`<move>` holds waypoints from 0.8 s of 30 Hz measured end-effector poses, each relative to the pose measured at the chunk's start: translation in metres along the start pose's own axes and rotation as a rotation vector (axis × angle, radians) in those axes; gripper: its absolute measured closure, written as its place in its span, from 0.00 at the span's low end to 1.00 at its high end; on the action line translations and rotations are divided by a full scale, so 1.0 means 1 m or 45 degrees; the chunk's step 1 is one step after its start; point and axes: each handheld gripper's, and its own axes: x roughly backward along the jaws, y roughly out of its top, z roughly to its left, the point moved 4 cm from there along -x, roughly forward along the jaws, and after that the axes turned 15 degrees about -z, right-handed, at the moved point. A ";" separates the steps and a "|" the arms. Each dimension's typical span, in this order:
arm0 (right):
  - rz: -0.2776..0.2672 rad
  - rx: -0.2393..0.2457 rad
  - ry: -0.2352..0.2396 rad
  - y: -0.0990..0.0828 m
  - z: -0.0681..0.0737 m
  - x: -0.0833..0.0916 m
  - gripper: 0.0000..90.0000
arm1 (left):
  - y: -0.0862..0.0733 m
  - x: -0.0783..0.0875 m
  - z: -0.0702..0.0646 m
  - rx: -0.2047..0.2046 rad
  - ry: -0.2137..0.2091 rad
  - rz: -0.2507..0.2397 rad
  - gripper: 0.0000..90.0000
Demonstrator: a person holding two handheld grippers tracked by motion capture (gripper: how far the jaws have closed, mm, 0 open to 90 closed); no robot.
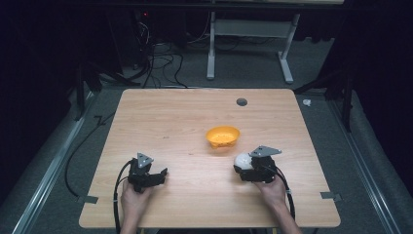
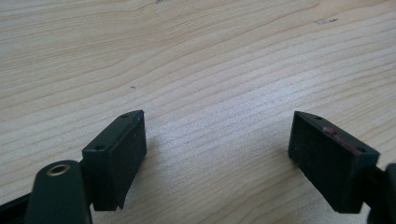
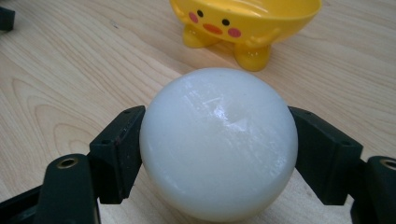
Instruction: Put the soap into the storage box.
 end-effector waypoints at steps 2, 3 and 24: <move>-0.015 -0.008 0.006 0.004 -0.001 0.001 0.28 | 0.000 0.000 0.000 0.000 0.000 0.000 0.22; -0.019 -0.017 0.009 0.005 -0.001 0.002 0.28 | 0.000 0.000 0.000 0.000 0.000 0.000 0.22; -0.036 0.001 0.033 0.036 -0.003 0.001 0.28 | 0.000 0.000 0.000 -0.003 0.000 0.000 0.22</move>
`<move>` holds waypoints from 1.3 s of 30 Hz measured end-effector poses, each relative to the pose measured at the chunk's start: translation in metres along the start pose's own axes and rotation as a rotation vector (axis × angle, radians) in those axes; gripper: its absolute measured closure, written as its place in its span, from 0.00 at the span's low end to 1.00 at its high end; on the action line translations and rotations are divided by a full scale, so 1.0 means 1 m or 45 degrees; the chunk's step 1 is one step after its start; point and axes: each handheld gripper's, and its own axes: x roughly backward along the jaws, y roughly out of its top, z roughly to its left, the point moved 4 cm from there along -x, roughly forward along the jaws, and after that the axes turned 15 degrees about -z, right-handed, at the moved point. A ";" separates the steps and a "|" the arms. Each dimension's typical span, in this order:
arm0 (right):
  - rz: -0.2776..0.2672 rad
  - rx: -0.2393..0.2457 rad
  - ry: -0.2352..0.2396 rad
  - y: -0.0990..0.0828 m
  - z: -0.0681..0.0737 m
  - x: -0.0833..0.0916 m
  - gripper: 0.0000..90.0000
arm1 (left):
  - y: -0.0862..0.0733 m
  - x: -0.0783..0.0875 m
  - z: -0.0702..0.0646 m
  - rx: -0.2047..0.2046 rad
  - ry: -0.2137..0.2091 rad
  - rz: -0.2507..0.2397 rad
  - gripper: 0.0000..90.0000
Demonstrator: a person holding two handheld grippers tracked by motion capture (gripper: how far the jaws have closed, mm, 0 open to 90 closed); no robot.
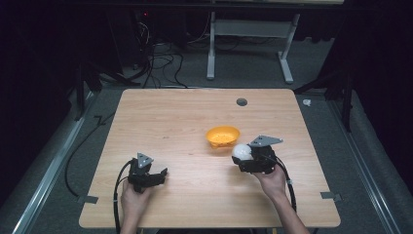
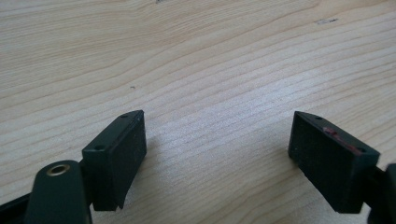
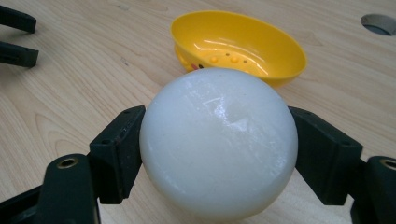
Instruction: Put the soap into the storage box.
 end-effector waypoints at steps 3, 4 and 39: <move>-0.014 0.002 0.004 0.008 -0.001 0.000 0.28 | 0.000 0.000 0.000 0.002 0.000 0.000 0.22; -0.014 0.002 0.004 0.008 -0.001 0.000 0.28 | 0.000 0.000 0.000 0.002 0.000 0.000 0.22; -0.007 -0.028 0.053 0.047 -0.010 -0.033 0.28 | 0.000 0.000 0.000 0.001 -0.001 -0.001 0.22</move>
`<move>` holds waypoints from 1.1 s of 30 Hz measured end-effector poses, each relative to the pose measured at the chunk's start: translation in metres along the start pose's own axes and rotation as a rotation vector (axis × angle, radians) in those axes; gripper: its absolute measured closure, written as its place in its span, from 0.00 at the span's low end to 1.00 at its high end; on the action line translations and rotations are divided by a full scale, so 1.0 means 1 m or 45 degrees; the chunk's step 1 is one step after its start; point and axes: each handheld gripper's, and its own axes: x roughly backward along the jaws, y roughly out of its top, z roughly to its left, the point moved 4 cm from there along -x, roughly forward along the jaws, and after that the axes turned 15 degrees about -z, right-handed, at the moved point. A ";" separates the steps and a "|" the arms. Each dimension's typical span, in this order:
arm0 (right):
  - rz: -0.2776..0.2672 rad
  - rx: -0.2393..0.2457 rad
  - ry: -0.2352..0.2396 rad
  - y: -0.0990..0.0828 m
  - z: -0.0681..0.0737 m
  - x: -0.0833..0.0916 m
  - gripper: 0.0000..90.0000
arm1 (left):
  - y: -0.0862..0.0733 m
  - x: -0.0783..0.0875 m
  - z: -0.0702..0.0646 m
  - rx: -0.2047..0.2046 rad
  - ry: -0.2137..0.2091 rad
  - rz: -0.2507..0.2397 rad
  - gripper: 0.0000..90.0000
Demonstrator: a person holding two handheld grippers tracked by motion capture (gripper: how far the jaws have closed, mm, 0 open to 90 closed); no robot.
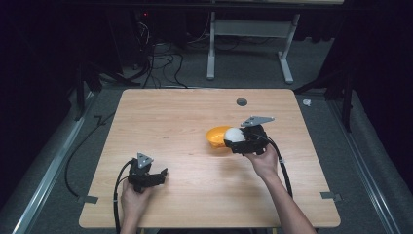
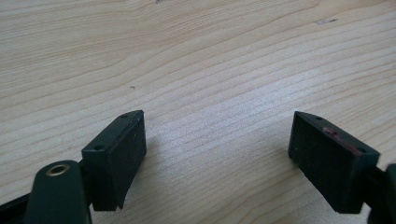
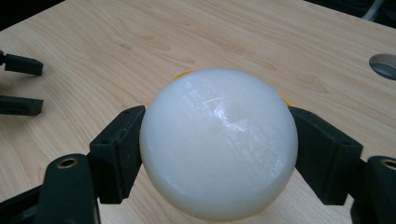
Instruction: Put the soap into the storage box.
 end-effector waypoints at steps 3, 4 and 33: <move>0.004 -0.003 -0.001 0.001 -0.001 -0.004 0.28 | 0.000 0.000 0.000 0.000 -0.001 0.002 0.22; 0.013 0.002 -0.004 0.002 -0.001 -0.006 0.28 | 0.000 0.000 0.000 0.000 -0.001 0.002 0.22; 0.113 -0.025 -0.059 -0.001 -0.011 -0.059 0.27 | 0.000 0.000 0.000 0.002 -0.005 0.002 0.22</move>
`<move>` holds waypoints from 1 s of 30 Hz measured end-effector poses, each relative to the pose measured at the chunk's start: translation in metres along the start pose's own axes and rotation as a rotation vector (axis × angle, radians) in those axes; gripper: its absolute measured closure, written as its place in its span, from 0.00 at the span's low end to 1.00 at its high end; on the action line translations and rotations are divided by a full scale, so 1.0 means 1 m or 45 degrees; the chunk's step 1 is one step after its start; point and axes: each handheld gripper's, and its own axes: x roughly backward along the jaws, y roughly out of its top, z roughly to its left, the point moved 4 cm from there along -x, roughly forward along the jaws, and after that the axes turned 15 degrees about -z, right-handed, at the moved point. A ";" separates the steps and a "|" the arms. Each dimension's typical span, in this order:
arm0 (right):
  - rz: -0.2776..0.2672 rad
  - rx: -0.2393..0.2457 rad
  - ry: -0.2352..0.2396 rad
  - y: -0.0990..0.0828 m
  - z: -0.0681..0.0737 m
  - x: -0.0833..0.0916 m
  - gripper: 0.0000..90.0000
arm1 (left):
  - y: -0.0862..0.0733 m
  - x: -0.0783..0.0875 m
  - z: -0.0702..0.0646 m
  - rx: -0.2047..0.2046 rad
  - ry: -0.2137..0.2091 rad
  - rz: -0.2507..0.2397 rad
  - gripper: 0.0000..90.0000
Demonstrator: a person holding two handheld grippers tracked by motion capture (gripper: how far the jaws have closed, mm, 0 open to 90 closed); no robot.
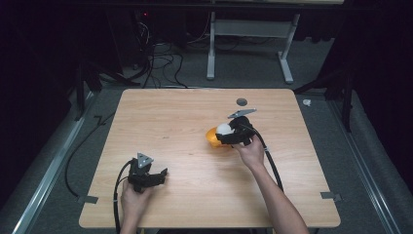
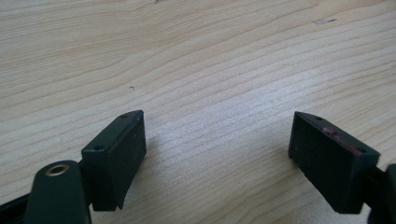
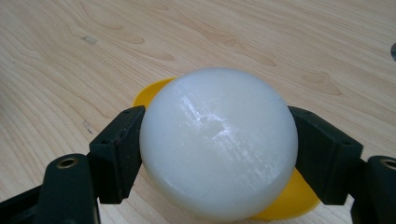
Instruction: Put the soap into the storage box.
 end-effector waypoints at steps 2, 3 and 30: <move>0.003 -0.010 -0.002 0.000 0.000 -0.002 0.27 | 0.000 0.000 0.000 0.000 0.000 0.000 0.22; 0.006 -0.018 -0.005 -0.001 -0.001 -0.005 0.27 | 0.000 0.000 0.000 0.000 0.000 0.000 0.22; 0.045 -0.041 -0.058 -0.009 -0.006 -0.019 0.24 | 0.000 0.000 0.000 0.002 0.001 0.000 0.22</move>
